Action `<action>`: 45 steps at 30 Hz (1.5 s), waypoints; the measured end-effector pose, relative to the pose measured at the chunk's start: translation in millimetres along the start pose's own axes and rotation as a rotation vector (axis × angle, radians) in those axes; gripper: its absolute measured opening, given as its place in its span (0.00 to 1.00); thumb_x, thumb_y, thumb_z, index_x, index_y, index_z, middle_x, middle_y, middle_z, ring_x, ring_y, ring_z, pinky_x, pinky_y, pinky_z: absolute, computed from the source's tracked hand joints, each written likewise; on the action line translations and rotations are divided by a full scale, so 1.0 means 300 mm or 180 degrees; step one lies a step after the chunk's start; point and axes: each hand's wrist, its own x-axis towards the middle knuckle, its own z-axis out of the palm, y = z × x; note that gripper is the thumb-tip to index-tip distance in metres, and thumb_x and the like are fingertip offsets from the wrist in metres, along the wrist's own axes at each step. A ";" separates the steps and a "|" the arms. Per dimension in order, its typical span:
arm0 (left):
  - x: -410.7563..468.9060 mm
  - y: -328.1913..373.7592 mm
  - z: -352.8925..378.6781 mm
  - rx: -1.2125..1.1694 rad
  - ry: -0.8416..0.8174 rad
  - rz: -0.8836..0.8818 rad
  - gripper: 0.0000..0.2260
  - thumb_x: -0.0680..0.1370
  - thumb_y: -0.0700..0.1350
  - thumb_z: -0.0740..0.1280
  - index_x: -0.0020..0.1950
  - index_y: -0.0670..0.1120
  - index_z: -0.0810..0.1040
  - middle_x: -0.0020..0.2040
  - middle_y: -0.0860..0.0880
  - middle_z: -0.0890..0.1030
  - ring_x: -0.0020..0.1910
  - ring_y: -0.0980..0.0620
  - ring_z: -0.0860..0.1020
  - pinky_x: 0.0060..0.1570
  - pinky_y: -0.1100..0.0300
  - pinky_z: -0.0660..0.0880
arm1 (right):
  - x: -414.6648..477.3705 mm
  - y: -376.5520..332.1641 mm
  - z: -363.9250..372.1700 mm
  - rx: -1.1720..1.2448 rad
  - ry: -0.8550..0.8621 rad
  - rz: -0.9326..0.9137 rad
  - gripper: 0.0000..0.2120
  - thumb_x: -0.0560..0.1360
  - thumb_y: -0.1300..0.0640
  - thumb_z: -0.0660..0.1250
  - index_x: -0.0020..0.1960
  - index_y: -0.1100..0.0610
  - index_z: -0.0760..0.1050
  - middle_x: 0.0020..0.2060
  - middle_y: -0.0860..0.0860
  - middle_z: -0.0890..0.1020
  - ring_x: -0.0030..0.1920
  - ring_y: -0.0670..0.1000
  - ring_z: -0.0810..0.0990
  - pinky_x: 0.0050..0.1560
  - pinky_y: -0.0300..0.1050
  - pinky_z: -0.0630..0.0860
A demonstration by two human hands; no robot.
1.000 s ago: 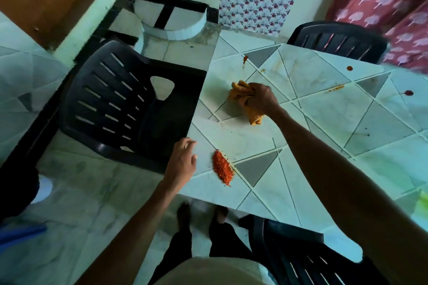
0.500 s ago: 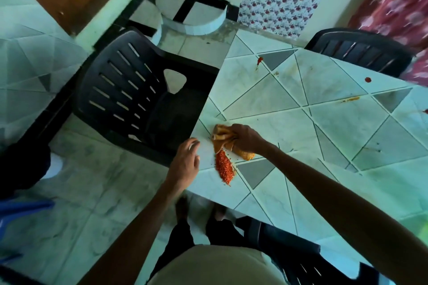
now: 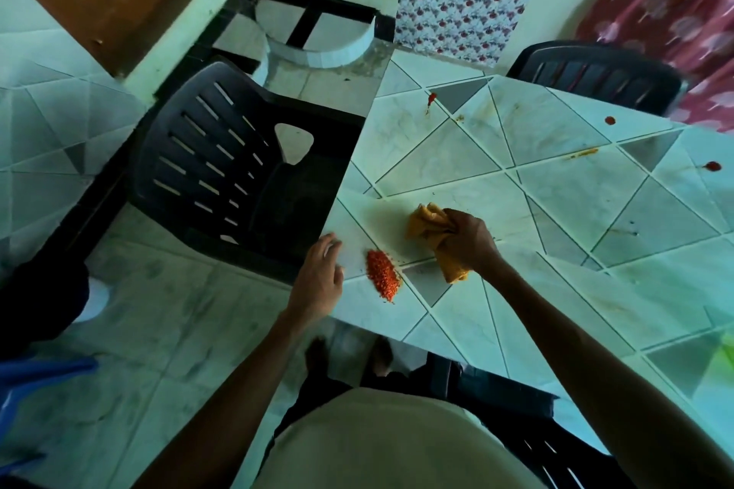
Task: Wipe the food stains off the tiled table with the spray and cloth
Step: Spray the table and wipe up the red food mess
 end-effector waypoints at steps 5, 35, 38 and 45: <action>-0.019 0.009 0.019 0.0080 0.0089 -0.0012 0.22 0.81 0.42 0.64 0.75 0.46 0.66 0.78 0.48 0.59 0.77 0.51 0.58 0.70 0.58 0.62 | -0.092 0.045 0.102 0.0284 0.0152 0.0395 0.09 0.75 0.60 0.69 0.54 0.59 0.77 0.48 0.59 0.82 0.48 0.59 0.80 0.45 0.54 0.79; -0.011 -0.033 -0.050 0.0201 -0.0120 0.0452 0.22 0.79 0.43 0.66 0.73 0.43 0.68 0.72 0.48 0.66 0.70 0.50 0.66 0.68 0.60 0.67 | -0.003 -0.178 0.188 -0.0659 -0.0345 -0.0347 0.18 0.76 0.62 0.65 0.65 0.55 0.75 0.52 0.55 0.80 0.51 0.57 0.81 0.41 0.42 0.68; -0.012 -0.029 -0.051 0.0171 -0.0116 0.0423 0.21 0.80 0.43 0.66 0.73 0.43 0.68 0.72 0.49 0.67 0.70 0.50 0.66 0.68 0.60 0.67 | -0.040 -0.152 0.201 -0.0663 -0.0483 -0.0568 0.21 0.74 0.62 0.67 0.66 0.52 0.75 0.51 0.54 0.80 0.50 0.56 0.81 0.41 0.45 0.71; -0.008 -0.022 -0.051 0.0171 -0.0160 0.0311 0.22 0.80 0.44 0.66 0.74 0.43 0.67 0.73 0.50 0.65 0.72 0.51 0.64 0.68 0.59 0.67 | -0.096 -0.109 0.107 -0.0123 0.0080 -0.0447 0.09 0.74 0.57 0.71 0.54 0.54 0.79 0.44 0.53 0.79 0.43 0.55 0.78 0.40 0.48 0.75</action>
